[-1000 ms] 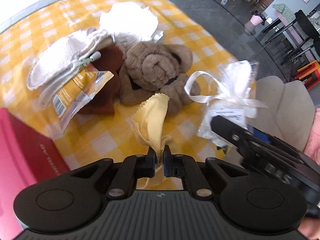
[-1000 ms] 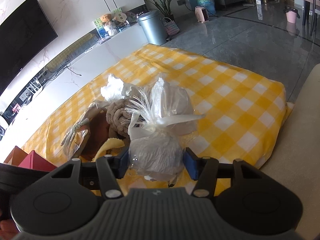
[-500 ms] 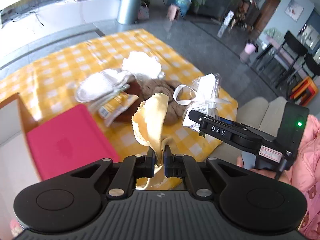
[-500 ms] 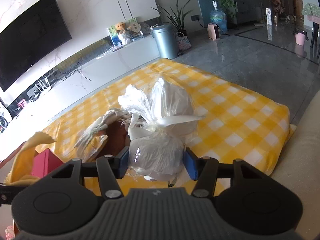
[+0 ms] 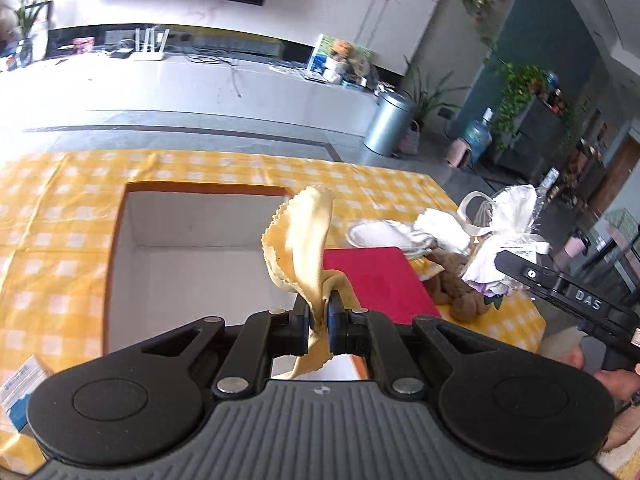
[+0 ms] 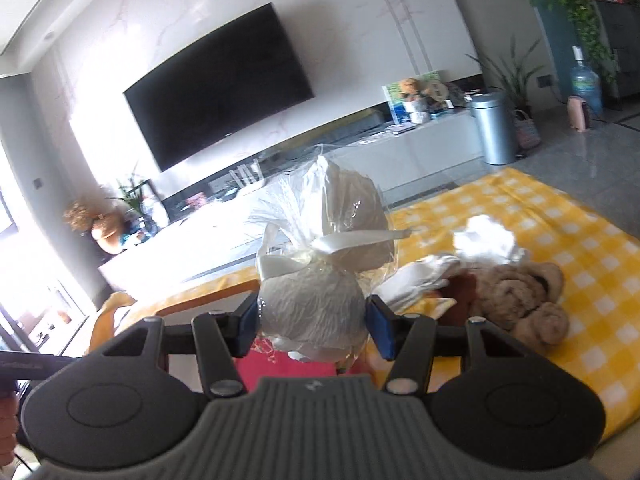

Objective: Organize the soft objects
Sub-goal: 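Carry the bundle and yellow cloth in both tools over the white box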

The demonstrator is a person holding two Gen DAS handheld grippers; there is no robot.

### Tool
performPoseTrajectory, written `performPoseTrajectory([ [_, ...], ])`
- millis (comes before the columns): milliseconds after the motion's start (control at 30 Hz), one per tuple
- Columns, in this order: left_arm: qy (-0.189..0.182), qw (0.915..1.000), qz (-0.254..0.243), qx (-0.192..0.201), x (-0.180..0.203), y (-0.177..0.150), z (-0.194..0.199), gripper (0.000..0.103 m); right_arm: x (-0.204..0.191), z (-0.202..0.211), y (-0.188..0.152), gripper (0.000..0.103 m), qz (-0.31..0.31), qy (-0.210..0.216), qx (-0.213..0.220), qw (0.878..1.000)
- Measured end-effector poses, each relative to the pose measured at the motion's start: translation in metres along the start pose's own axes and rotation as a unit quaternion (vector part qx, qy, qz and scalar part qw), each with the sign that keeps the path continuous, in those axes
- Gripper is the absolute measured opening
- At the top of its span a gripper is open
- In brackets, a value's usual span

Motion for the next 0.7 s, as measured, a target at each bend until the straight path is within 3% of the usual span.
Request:
performPoseTrajectory([
  [200, 0.015, 0.9992, 0.033, 0.016, -0.041, -0.005, 0.014, 0.009, -0.086, -0.022, -0.035, 0.056, 0.065, 0.092, -0.061, 0.992],
  [300, 0.015, 0.9986, 0.046, 0.022, -0.055, -0.007, 0.020, 0.009, -0.117, -0.034, -0.058, 0.056, 0.099, 0.106, -0.094, 0.985],
  [500, -0.003, 0.9974, 0.069, 0.022, -0.077, -0.017, 0.029, 0.009, -0.147, -0.064, -0.101, 0.055, 0.147, 0.103, -0.157, 0.971],
  [700, -0.009, 0.9969, 0.076, 0.017, -0.082, -0.022, 0.025, 0.009, -0.143, -0.088, -0.123, 0.055, 0.189, 0.044, -0.189, 0.963],
])
Point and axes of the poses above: each gripper's, at about its wrist camera, not at the fingertips, and z roughly against the way its jaws point, x to its right, y to its top, the point moved 10 cm from there along -z, roughly the way its jaws point, and after that the axes turned 1 degree about x, right-handed, at the moved point
